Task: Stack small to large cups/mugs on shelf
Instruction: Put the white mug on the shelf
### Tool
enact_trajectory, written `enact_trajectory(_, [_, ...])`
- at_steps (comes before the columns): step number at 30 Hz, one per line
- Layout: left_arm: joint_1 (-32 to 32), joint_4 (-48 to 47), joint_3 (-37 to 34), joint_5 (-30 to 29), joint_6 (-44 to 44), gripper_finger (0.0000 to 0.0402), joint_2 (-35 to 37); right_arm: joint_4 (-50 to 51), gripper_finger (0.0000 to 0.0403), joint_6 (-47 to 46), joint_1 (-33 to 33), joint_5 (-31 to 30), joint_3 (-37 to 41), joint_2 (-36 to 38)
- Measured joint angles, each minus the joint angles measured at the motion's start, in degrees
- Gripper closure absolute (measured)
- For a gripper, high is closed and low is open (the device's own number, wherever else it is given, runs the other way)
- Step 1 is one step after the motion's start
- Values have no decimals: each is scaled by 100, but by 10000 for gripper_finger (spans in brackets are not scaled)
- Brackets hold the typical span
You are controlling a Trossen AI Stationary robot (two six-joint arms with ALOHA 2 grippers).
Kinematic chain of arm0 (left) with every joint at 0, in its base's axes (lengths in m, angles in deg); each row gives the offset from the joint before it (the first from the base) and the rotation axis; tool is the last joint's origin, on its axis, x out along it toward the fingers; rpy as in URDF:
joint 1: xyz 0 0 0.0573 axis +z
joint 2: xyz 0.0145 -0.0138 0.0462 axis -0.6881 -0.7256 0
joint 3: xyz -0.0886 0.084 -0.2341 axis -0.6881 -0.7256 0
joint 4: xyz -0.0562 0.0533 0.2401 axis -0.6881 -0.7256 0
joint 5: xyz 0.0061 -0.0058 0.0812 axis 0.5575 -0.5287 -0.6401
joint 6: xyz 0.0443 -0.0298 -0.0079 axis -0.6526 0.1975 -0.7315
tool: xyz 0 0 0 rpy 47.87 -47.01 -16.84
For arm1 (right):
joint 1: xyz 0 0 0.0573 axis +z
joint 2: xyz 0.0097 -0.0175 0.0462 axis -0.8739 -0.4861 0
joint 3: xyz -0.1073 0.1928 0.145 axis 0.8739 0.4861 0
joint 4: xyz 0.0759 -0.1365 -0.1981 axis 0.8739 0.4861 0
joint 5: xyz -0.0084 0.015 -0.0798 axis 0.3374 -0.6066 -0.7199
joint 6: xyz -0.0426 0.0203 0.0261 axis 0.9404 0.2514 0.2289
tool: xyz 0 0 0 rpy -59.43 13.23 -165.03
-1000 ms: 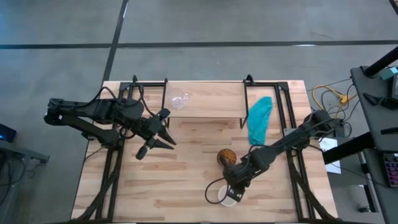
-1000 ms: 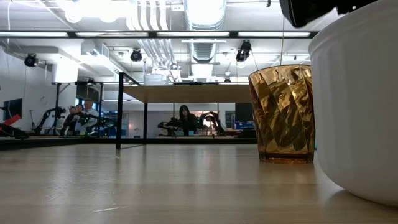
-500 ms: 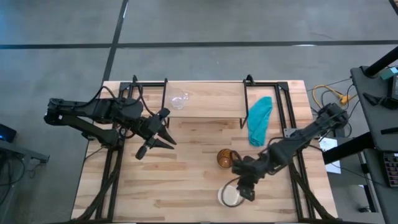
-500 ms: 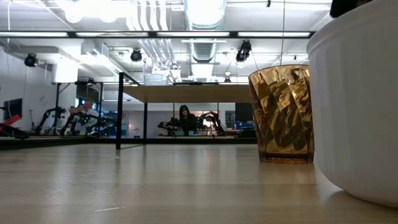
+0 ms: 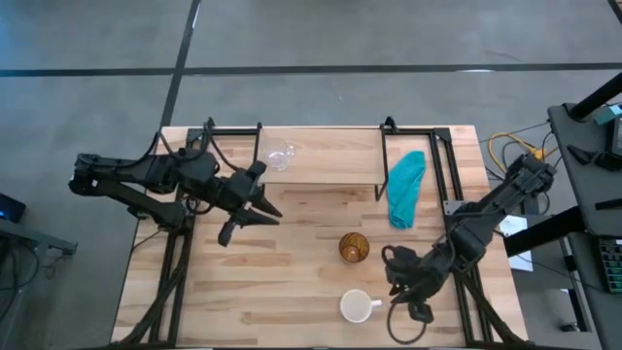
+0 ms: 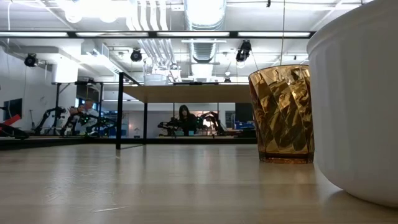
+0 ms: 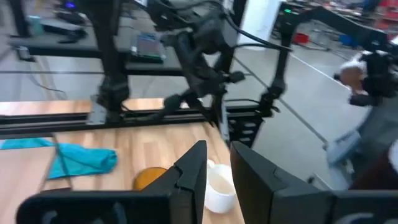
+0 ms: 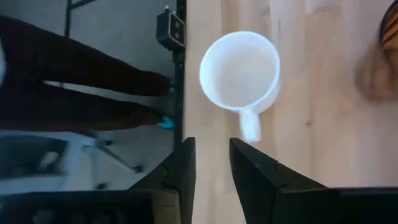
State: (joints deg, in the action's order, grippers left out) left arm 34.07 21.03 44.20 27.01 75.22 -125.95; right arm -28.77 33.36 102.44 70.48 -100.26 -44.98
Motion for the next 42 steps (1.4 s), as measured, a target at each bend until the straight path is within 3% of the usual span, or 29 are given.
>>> enact_trajectory(7, [2, 98, -26, -376, 450, 343, -13, -24, 310, 343, 113, -399, 694, 2])
enact_trajectory(15, [0, 495, -17, -376, 450, 343, -96, -221, 317, -462, 110, -386, 1451, -89])
enact_trajectory(31, [0, 595, -10, -373, 445, 343, -127, -853, 310, -1148, 82, -22, 1401, -326])
enact_trajectory(36, [0, 595, -6, -373, 438, 343, -127, -1453, 310, -862, 82, -20, 1387, -410])
enact_trajectory(42, [0, 592, -8, -371, 422, 343, -129, -1498, 309, -382, 82, -21, 1204, -935])
